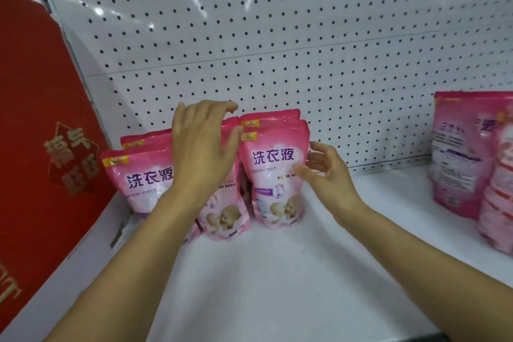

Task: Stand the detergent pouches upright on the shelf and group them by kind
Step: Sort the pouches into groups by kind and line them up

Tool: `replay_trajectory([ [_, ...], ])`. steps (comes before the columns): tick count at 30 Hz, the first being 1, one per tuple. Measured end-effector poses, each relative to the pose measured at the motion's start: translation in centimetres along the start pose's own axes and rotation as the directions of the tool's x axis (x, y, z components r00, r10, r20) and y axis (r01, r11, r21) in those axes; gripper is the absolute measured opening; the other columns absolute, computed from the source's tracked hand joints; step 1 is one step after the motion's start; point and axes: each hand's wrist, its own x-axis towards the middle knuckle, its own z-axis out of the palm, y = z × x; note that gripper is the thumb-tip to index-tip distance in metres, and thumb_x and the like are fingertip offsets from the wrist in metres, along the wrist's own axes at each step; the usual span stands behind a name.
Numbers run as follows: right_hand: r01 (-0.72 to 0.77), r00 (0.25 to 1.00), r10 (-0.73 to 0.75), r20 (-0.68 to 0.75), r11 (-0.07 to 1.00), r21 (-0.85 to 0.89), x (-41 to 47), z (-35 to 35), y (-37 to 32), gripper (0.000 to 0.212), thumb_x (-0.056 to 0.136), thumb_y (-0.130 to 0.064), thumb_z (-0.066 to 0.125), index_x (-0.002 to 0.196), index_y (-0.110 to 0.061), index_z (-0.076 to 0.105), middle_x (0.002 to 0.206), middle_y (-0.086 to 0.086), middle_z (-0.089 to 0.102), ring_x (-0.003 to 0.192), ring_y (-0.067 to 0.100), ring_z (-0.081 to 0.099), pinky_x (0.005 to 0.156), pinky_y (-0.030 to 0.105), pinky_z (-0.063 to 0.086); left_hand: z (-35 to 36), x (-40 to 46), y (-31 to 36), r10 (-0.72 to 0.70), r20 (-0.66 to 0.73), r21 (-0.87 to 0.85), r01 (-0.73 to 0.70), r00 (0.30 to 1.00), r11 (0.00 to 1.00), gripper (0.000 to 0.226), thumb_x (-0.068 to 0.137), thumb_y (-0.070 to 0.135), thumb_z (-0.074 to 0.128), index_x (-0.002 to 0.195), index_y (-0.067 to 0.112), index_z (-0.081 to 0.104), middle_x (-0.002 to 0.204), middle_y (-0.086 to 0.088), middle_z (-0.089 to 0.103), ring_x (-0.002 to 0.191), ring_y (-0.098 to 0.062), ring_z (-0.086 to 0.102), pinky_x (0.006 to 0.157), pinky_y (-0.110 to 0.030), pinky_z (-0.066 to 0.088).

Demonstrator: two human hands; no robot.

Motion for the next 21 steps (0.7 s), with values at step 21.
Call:
replay_trajectory([
  [21, -0.034, 0.805, -0.502, -0.317, 0.495, -0.868, -8.9, -24.1, -8.4, 0.047, 0.085, -0.034, 0.07, 0.128, -0.019, 0.055, 0.11, 0.001, 0.064, 0.104, 0.022, 0.058, 0.093, 0.044, 0.045, 16.6, 3.7, 28.6, -0.1, 0.666, -0.496, 0.539, 0.74, 0.681, 0.068, 0.074, 0.072, 0.056, 0.1, 0.009, 0.06, 0.103, -0.013, 0.067, 0.092, -0.032, 0.068, 0.081, -0.045, 0.057],
])
